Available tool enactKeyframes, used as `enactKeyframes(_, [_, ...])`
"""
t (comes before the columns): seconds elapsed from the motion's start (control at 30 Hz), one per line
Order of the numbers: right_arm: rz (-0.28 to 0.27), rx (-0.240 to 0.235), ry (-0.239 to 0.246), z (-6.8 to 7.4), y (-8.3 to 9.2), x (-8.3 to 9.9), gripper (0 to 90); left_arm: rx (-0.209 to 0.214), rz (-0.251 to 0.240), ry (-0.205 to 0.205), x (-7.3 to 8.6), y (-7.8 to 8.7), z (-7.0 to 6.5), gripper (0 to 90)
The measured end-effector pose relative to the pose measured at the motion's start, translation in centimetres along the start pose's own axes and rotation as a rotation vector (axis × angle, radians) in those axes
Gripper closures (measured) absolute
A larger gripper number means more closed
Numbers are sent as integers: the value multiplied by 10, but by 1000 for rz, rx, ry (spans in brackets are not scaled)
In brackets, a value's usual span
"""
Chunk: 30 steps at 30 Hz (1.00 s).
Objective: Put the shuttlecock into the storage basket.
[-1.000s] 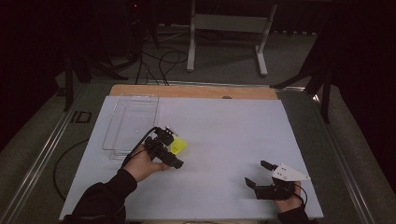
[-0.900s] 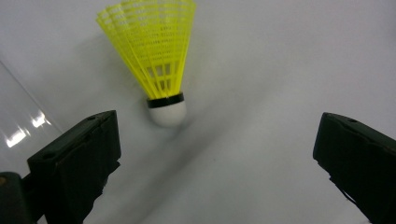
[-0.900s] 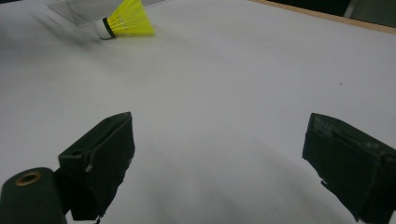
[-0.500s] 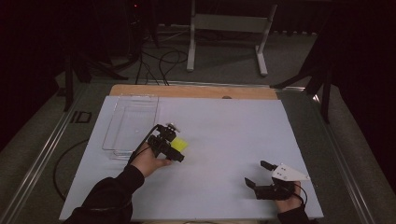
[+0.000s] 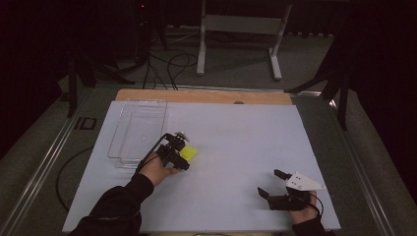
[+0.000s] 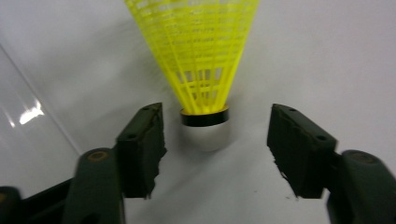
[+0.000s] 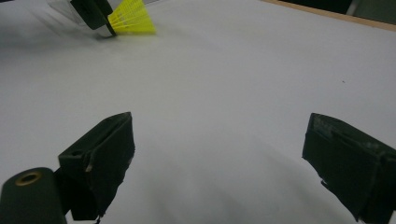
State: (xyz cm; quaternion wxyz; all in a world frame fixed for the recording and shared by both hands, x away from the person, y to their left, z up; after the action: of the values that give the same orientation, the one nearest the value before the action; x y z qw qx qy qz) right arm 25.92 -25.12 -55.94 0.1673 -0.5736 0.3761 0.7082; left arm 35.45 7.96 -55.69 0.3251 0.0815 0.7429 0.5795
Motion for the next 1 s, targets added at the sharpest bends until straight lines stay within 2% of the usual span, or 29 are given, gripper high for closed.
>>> enactKeyframes(0.1, [-2,0,2,0,0,0,94,-5,21,-5,1,-2,2,469])
enactKeyframes(0.17, [-2,1,-2,0,0,0,94,12,42,-3,2,-3,2,524])
enactKeyframes(0.4, [-1,0,0,0,0,0,94,-5,64,0,1,-6,3,575])
enactKeyframes(0.5, [2,0,-3,0,0,0,94,13,76,5,2,-8,3,622])
enactKeyframes(0.83, [3,1,-3,0,0,0,94,22,78,-1,4,-10,0,653])
enactKeyframes(1.0, [3,0,-4,0,0,0,94,33,73,-38,2,-6,-3,657])
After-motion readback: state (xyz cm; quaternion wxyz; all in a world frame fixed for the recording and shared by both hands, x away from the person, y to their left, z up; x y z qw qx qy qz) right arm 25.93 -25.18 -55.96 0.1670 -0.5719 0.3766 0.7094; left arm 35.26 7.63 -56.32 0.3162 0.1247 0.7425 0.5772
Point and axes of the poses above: each handheld gripper's, and its own axes: y roughly backward along the jaws, x roughly out of its underside, z roughly to its left, the point moved 6 cm from there along -y, roughly forward along the jaws, and after that the axes turned 9 degrees about -z, right-handed, at the moved point
